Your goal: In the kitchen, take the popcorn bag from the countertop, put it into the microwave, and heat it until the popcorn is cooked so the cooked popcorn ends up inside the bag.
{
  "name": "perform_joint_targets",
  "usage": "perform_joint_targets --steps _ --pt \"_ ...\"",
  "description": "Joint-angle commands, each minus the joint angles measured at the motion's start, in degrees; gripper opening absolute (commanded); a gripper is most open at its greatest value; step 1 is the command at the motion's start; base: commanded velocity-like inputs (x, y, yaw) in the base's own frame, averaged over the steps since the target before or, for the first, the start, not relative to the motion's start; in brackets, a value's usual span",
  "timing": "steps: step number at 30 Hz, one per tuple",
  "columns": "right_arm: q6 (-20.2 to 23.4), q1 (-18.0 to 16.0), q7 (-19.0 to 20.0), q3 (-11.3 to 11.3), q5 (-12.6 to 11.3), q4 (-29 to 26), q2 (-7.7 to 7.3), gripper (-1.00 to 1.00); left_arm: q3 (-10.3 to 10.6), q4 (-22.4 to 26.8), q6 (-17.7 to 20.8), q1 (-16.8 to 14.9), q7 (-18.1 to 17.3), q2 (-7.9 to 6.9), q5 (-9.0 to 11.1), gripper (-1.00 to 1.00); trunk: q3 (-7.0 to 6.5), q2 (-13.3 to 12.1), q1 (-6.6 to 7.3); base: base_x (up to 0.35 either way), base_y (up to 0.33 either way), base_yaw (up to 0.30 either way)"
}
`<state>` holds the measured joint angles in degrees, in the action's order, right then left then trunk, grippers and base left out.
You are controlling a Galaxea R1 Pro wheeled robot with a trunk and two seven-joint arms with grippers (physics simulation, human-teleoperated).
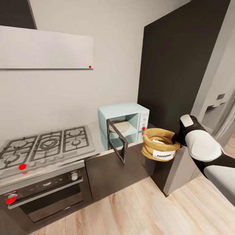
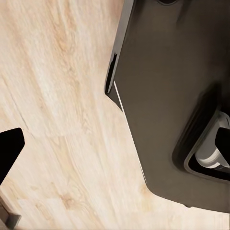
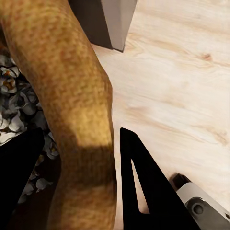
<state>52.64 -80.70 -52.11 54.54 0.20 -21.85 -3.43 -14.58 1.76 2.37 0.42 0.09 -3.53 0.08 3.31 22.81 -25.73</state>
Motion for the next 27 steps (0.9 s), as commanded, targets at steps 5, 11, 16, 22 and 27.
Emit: perform_joint_targets --steps 5,11,16,22,27 --pt "0.26 -0.07 -0.13 0.23 -0.02 -0.04 0.00 -1.00 -0.20 0.18 0.26 0.02 0.02 0.02 0.01 1.00 0.11 0.11 -0.05 0.137 -0.274 0.255" --pt "0.29 -0.07 -0.19 0.30 0.02 -0.04 0.00 -1.00 -0.19 0.18 0.26 0.02 0.00 0.05 0.01 1.00 0.11 0.11 -0.05 0.090 -0.288 0.257" --pt "0.20 -0.07 -0.35 0.30 0.14 -0.04 0.00 -1.00 -0.20 0.18 0.26 0.02 0.03 0.08 0.01 1.00 0.11 0.11 -0.05 0.019 -0.292 0.265" --pt "-6.09 -0.07 -7.91 0.30 0.05 -0.04 0.00 -1.00 -0.22 0.18 0.26 0.02 0.00 0.05 0.01 1.00 0.11 0.11 -0.05 0.001 -0.192 0.266" --pt "-6.83 -0.07 -8.63 0.30 -0.02 -0.02 0.02 -1.00 -0.25 0.18 0.26 0.02 -0.01 0.01 0.01 1.00 0.11 0.11 -0.05 0.000 -0.007 0.266"
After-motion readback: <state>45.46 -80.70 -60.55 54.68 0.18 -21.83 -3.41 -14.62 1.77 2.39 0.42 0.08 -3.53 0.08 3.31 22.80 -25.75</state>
